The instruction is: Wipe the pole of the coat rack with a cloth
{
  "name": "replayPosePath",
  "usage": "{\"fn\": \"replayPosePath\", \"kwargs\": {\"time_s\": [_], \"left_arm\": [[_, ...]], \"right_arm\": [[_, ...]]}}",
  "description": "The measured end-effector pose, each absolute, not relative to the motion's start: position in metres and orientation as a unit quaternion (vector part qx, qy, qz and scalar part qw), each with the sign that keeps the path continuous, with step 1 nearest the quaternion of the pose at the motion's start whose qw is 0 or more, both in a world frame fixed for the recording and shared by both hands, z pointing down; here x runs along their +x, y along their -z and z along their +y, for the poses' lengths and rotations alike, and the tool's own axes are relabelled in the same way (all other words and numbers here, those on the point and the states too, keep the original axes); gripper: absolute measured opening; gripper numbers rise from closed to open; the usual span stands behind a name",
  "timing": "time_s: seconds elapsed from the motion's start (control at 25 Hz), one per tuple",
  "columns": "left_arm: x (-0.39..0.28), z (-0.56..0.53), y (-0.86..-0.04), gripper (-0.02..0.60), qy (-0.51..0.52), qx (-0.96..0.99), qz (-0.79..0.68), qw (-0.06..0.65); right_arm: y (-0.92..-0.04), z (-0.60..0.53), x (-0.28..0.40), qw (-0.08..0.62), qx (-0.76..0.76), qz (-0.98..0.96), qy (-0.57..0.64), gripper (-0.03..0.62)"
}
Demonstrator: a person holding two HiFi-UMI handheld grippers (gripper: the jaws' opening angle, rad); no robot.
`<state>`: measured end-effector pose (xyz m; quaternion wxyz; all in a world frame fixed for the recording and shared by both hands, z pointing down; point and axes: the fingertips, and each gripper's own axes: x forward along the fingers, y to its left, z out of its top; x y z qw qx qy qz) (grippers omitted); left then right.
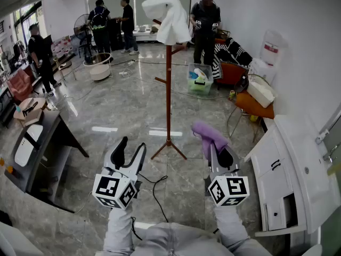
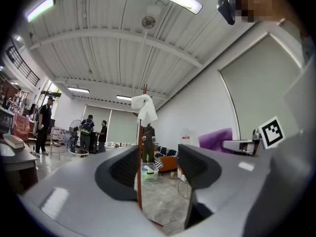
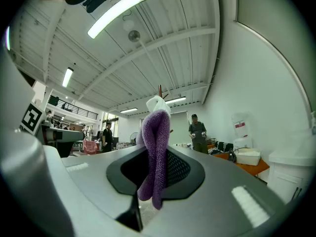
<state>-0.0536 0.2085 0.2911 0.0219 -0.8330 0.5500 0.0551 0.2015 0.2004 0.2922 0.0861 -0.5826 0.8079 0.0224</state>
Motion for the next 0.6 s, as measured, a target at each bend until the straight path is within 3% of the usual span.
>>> {"fn": "replayPosePath", "kwargs": {"time_s": [0.6], "left_arm": [[-0.0537,0.2022,-0.2913,0.267,-0.054,-0.836,0.546,0.023]], "right_arm": [[-0.2940,0.1956,0.2003,0.084,-0.584,0.807,-0.024,0.054]]}}
